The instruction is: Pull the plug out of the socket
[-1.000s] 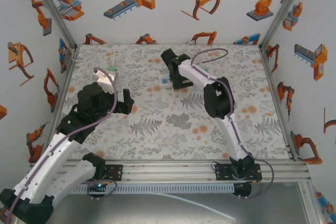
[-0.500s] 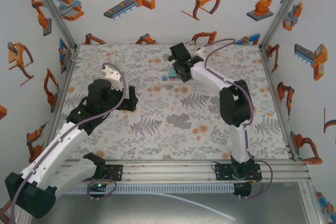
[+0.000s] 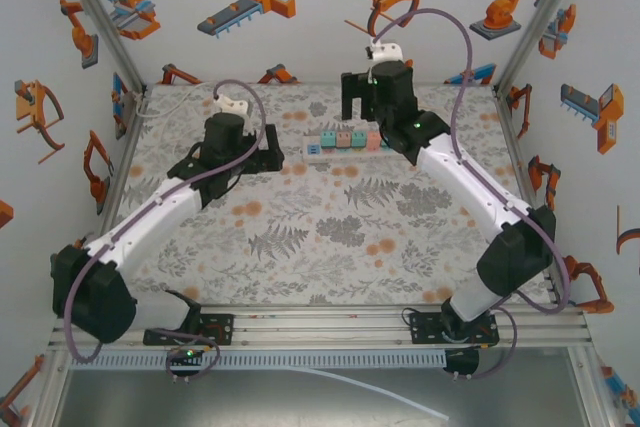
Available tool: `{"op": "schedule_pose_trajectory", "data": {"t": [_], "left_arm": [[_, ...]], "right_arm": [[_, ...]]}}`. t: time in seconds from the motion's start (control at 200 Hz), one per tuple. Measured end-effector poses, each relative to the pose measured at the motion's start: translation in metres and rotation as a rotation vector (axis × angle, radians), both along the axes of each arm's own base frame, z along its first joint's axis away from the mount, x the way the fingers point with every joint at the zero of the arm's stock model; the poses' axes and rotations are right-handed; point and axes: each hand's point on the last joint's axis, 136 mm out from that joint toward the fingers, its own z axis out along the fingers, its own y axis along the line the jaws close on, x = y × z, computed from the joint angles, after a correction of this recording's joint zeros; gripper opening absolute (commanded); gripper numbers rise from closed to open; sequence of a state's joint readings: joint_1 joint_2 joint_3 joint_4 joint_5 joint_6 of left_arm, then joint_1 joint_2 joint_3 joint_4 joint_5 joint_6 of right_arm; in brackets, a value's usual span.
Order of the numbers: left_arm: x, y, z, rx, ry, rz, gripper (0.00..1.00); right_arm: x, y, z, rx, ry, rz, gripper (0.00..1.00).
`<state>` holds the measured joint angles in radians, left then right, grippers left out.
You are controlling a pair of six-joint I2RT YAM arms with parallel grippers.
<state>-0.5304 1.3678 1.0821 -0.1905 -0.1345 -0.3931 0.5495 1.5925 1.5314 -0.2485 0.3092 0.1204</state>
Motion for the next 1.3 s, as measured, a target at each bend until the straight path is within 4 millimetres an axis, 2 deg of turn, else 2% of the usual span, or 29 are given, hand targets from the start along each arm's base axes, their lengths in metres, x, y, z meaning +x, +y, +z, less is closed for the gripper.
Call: {"op": "schedule_pose_trajectory", "data": {"t": [0.12,0.235,0.3,0.406,0.466,0.506,0.606,0.706,0.861,1.061,1.141,1.297], "left_arm": [[0.033,-0.014,-0.008,-0.034,0.053,0.053,0.99],[0.067,-0.027,-0.019,-0.065,0.098,0.098,1.00],[0.081,-0.032,-0.030,-0.067,0.119,0.110,0.99],[0.096,-0.039,-0.051,-0.060,0.159,0.121,0.97],[0.101,-0.043,-0.064,-0.050,0.182,0.120,0.95],[0.104,-0.046,-0.072,-0.047,0.195,0.116,0.95],[0.110,-0.054,-0.087,-0.046,0.219,0.096,0.95],[0.113,-0.060,-0.101,-0.042,0.231,0.069,0.92],[0.116,-0.067,-0.118,-0.038,0.245,0.040,0.86],[0.118,-0.076,-0.127,-0.055,0.253,-0.006,0.71],[0.120,-0.078,-0.134,-0.058,0.267,-0.015,0.71],[0.121,-0.080,-0.150,-0.057,0.298,-0.031,0.70]], "right_arm": [[0.002,-0.018,-0.027,-0.173,0.089,0.038,0.99],[0.031,-0.052,-0.055,-0.202,0.234,-0.063,0.96],[0.049,-0.075,-0.073,-0.157,0.325,-0.169,0.96],[0.068,-0.105,-0.100,-0.056,0.444,-0.326,0.96],[0.074,-0.121,-0.115,0.015,0.506,-0.411,0.95],[0.077,-0.131,-0.124,0.080,0.544,-0.478,0.90],[0.077,-0.147,-0.149,0.224,0.628,-0.614,0.89],[0.073,-0.152,-0.171,0.359,0.693,-0.735,0.87],[0.073,-0.143,-0.196,0.518,0.753,-0.848,0.84],[0.074,-0.135,-0.227,0.599,0.819,-0.920,0.83],[0.070,-0.134,-0.238,0.612,0.846,-0.949,0.82],[0.061,-0.132,-0.254,0.638,0.891,-0.990,0.73]]}}
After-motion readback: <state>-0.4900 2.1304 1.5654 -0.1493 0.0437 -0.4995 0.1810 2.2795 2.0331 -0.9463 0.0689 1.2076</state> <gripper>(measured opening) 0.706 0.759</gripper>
